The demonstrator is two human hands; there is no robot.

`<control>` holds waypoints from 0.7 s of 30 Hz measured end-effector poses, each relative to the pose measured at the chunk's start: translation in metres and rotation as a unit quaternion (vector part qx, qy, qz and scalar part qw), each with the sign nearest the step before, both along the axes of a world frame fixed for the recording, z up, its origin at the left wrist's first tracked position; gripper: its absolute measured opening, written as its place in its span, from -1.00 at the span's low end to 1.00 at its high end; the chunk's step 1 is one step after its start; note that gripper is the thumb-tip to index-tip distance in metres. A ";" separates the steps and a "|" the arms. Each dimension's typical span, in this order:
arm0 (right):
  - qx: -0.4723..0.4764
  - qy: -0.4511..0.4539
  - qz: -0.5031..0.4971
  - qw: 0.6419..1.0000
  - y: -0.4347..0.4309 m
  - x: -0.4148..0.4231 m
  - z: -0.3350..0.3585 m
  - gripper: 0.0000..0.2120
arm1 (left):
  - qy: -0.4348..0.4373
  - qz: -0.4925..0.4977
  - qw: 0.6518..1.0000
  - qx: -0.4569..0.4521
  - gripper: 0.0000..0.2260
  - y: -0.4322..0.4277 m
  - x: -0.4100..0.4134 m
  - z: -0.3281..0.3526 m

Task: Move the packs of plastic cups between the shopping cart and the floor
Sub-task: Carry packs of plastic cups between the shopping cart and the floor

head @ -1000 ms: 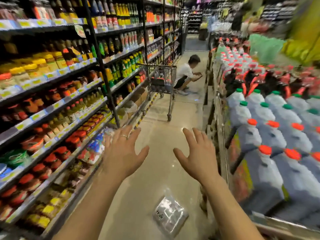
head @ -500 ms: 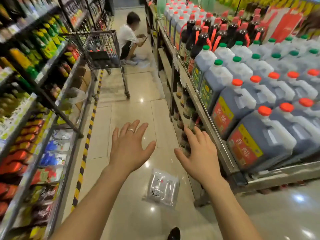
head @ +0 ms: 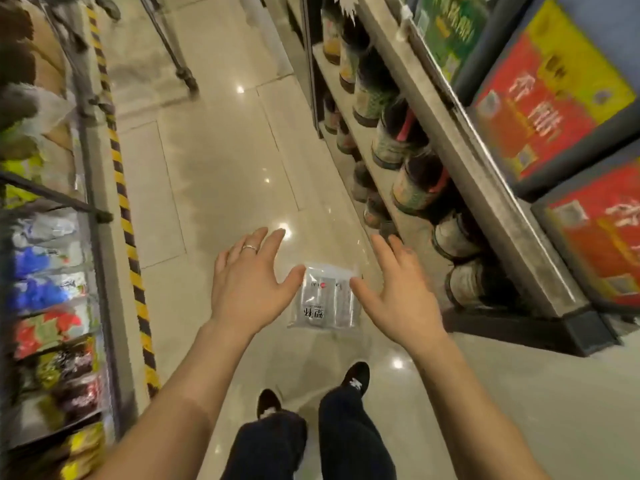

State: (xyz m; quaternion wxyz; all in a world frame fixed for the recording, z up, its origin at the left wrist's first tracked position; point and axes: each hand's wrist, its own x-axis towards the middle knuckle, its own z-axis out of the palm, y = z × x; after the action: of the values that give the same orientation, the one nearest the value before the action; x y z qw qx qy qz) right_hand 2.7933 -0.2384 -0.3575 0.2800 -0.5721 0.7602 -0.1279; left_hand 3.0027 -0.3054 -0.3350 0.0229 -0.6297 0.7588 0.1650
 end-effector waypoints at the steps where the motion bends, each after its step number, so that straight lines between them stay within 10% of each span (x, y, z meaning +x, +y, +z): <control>1: 0.014 -0.012 -0.012 1.000 -0.004 0.002 -0.020 -0.29 | 0.000 0.004 1.000 0.009 -0.31 -0.007 0.002 -0.019; 21: 0.157 -0.034 -0.135 0.978 -0.011 0.032 -0.579 -0.24 | 0.048 0.032 0.995 0.085 -0.34 -0.066 0.062 -0.592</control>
State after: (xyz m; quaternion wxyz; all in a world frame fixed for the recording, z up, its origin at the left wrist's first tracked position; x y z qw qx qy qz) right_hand 2.8251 -0.2493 -0.9361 0.3722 -0.4081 0.8312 -0.0626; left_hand 3.0645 -0.3716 -0.9268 0.0343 -0.6408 0.7218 0.2593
